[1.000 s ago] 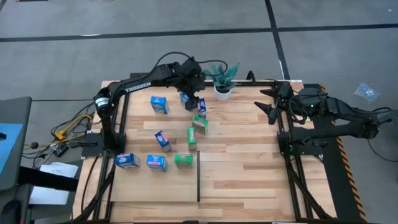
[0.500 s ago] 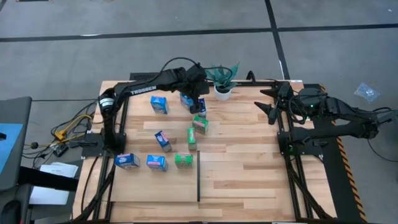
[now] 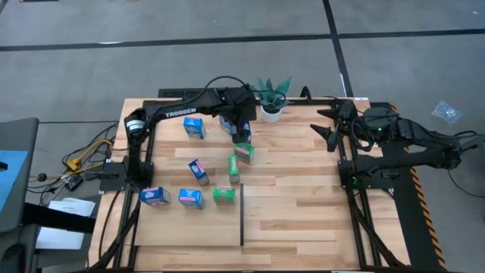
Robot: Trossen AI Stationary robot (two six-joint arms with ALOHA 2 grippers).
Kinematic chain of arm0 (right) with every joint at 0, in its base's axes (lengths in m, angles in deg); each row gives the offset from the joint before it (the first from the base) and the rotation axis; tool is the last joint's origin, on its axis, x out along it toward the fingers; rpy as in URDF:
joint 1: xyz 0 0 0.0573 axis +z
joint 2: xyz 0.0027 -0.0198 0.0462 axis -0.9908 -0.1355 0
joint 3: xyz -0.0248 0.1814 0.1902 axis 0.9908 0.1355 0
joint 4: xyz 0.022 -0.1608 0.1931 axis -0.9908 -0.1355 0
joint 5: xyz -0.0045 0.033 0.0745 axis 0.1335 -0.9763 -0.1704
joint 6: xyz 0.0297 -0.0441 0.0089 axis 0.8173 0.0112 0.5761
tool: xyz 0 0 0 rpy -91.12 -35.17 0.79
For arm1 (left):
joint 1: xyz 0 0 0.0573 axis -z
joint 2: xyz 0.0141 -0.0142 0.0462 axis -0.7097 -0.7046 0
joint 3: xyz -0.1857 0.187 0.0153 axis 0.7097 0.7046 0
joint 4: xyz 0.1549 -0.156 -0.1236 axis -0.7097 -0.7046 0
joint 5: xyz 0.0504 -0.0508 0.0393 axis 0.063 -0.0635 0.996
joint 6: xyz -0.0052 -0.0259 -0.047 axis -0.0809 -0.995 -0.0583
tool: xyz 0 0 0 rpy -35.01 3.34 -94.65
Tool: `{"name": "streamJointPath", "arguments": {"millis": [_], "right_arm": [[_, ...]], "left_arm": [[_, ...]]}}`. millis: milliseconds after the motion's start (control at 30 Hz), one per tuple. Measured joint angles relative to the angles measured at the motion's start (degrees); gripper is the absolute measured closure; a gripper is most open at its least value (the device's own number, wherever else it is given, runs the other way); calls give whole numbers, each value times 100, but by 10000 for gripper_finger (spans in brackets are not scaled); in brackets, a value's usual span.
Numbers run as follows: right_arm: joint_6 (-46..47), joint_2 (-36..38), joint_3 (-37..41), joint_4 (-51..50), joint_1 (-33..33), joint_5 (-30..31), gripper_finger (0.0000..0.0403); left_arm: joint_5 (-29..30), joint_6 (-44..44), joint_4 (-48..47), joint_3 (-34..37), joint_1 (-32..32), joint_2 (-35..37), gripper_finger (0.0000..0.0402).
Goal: Stack cereal on shelf
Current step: Put the top blue cereal box on the shelf aligned with the other blue cereal box
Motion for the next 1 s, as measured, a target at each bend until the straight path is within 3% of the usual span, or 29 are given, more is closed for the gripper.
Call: {"name": "streamJointPath", "arguments": {"millis": [667, 1000], "right_arm": [[-20, 0, 0, -179, -42, -2, 81], [-57, 0, 0, -182, -42, -2, 81]], "left_arm": [[298, 243, -209, -22, 73, -402, 22], [548, 203, -236, -46, 75, -402, 57]]}}
